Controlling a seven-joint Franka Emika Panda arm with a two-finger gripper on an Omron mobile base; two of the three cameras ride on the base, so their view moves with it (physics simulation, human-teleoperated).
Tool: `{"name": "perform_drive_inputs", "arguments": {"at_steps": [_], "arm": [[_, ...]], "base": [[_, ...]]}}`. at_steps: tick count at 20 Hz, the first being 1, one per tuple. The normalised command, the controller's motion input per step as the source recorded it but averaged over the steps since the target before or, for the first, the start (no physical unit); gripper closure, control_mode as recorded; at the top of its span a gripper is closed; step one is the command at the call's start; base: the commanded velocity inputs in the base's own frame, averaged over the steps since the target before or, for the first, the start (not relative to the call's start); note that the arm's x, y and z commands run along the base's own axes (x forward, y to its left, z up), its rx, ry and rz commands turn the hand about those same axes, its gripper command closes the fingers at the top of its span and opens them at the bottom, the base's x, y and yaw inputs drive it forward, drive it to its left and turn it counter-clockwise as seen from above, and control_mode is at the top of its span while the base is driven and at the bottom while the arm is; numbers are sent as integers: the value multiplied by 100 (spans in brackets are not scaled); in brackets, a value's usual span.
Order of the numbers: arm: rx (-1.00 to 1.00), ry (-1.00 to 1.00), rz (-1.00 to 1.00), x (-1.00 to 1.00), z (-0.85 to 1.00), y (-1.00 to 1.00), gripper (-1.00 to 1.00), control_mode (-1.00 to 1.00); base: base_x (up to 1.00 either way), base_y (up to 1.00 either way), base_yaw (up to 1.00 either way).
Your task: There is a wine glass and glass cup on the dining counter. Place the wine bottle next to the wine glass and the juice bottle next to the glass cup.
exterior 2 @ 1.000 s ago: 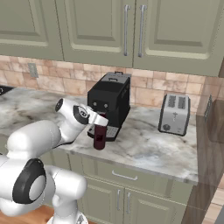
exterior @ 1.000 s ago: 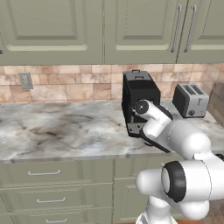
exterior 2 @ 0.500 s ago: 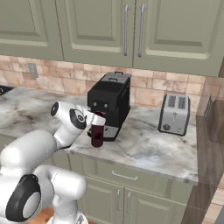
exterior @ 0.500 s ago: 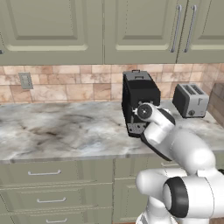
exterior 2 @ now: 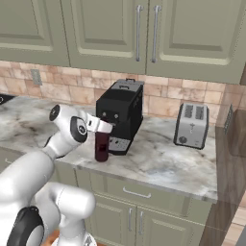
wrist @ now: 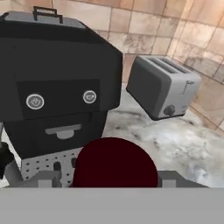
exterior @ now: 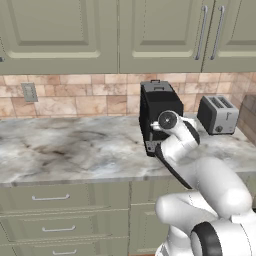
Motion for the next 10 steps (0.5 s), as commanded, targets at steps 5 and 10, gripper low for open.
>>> {"name": "perform_drive_inputs", "arguments": {"at_steps": [5, 10], "arm": [[0, 39, 4, -17, 61, 15, 100, -100], [0, 16, 1, -32, 41, 16, 100, -100]], "base": [[0, 0, 0], [0, 0, 0]]}}
